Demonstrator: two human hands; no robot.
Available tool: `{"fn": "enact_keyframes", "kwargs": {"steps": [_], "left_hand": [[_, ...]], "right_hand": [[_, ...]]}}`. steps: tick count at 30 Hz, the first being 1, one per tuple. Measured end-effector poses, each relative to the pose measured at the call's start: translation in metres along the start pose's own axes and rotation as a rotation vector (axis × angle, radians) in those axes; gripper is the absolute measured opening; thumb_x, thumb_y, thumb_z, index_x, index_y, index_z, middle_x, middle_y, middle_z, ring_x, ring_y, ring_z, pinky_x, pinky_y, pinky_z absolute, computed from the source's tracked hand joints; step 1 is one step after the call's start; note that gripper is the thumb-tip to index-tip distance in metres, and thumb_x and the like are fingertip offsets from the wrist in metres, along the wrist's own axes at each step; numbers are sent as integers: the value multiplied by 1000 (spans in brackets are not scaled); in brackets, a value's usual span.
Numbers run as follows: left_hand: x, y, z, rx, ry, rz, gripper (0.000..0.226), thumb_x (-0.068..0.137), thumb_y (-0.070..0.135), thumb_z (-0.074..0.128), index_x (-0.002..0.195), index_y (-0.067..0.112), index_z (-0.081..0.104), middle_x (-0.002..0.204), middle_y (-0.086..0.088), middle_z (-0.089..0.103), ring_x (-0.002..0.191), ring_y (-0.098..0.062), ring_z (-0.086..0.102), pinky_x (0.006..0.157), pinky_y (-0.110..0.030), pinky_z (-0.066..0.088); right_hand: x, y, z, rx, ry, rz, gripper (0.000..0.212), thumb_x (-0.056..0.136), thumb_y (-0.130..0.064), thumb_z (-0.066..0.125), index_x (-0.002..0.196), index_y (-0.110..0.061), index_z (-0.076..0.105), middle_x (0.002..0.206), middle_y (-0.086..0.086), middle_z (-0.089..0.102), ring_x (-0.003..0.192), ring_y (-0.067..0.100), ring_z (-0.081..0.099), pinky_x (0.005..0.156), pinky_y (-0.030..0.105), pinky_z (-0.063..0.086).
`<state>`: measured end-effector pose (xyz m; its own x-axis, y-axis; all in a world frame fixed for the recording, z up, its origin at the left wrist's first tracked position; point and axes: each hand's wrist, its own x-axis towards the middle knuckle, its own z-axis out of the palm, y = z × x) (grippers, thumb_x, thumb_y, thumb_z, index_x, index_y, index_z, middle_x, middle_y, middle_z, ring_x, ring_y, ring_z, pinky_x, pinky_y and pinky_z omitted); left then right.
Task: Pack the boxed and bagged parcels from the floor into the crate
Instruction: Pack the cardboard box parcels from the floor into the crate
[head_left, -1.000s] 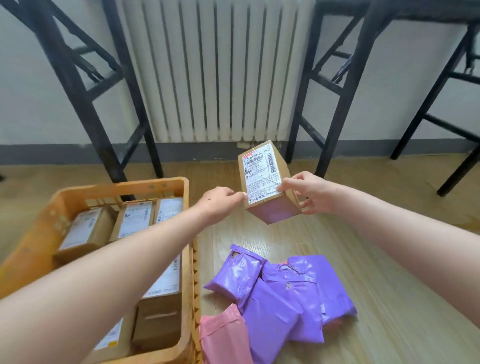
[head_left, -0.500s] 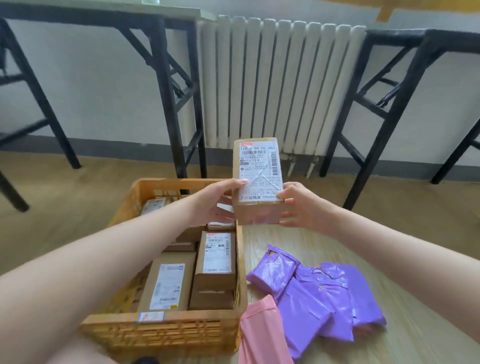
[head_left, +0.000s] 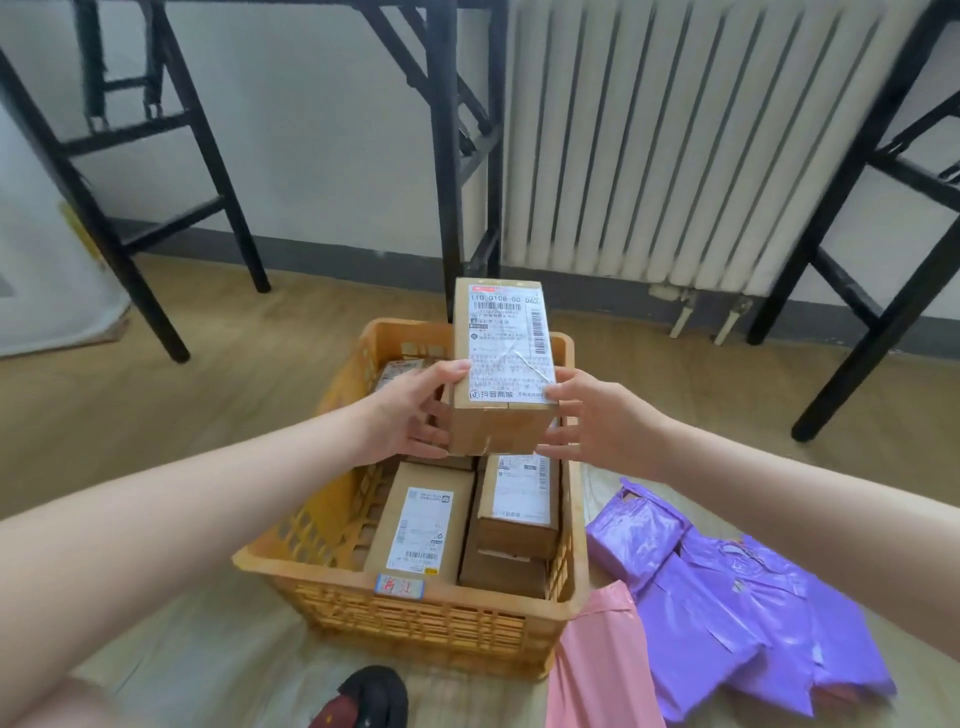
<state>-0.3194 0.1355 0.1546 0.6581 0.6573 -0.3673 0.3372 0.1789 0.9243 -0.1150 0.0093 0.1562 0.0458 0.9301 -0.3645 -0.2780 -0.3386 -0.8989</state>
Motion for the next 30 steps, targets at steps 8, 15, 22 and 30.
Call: {"fn": "enact_keyframes", "kwargs": {"steps": [8, 15, 22, 30], "left_hand": [[13, -44, -44, 42, 151, -210, 35, 88, 48, 58, 116, 25, 61, 109, -4, 69, 98, -30, 66, 81, -45, 56], [34, -79, -35, 70, 55, -272, 31, 103, 25, 38, 130, 24, 52, 120, -1, 62, 92, -23, 69, 73, -38, 60], [54, -86, -30, 162, 228, -358, 28, 96, 24, 49, 124, 19, 51, 131, -8, 51, 112, -35, 56, 83, -48, 57], [61, -107, -34, 759, 167, -316, 84, 69, 52, 73, 131, 10, 35, 115, -4, 53, 96, -17, 54, 60, -23, 43]], "right_hand": [[59, 36, 34, -142, 23, 103, 51, 87, -2, 62, 132, -17, 44, 115, 10, 63, 101, 22, 67, 88, 33, 55], [86, 72, 37, -363, 148, 198, 64, 90, -2, 59, 145, -20, 33, 116, 8, 51, 103, 19, 59, 84, 26, 53], [98, 84, 50, -397, 185, 280, 47, 94, -11, 54, 136, -26, 39, 110, 1, 44, 102, 24, 60, 80, 27, 53], [99, 95, 71, -428, 117, 313, 72, 90, 0, 49, 149, -27, 18, 118, 2, 55, 117, 26, 55, 97, 41, 49]]}}
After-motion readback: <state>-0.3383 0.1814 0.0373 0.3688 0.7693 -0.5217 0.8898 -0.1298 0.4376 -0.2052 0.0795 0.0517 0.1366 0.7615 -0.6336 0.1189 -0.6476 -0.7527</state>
